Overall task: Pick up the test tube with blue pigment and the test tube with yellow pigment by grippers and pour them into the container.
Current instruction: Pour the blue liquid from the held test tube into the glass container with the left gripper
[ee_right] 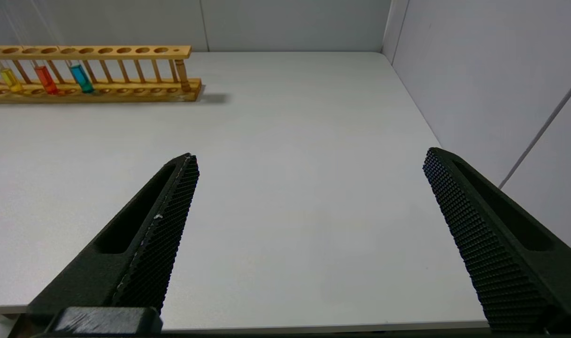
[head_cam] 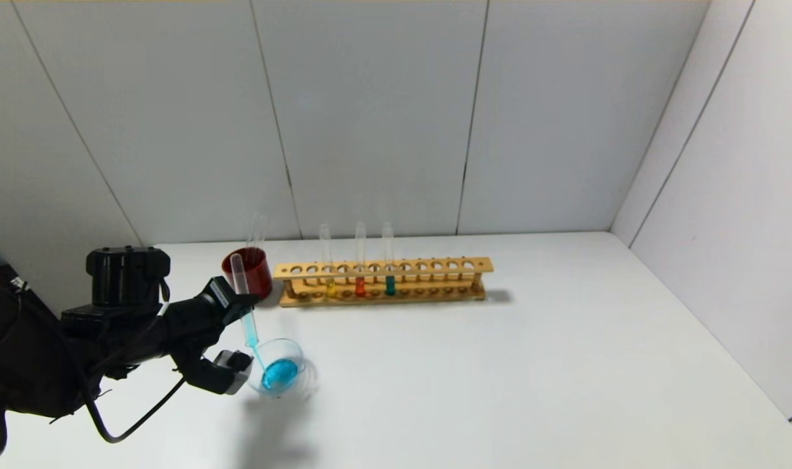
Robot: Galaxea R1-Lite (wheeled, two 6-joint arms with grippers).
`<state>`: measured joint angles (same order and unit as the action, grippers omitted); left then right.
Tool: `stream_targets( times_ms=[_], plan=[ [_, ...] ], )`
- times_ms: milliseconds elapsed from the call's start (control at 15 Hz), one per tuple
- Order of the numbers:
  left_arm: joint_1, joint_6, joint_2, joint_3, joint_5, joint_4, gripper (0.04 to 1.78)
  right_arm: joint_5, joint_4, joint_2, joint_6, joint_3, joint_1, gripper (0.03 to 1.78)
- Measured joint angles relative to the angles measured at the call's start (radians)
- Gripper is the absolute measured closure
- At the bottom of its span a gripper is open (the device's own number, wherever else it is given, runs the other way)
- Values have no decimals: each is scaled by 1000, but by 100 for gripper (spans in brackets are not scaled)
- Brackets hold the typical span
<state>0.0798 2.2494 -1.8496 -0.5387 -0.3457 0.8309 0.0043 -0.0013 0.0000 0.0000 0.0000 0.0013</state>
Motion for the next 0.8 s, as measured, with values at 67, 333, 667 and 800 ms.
stream_targets(
  times_ms=[67,333,667,800],
  plan=[
    [2,0,2,0,1,0,150,0,0,0,0,0,0,6],
    [29,5,10,-1,29,1,150,0,0,0,0,0,0,6],
    [38,49,28,-8,33,0,150,0,0,0,0,0,0,6],
    [38,81,39,-8,33,-2,150,0,0,0,0,0,0,6]
  ],
)
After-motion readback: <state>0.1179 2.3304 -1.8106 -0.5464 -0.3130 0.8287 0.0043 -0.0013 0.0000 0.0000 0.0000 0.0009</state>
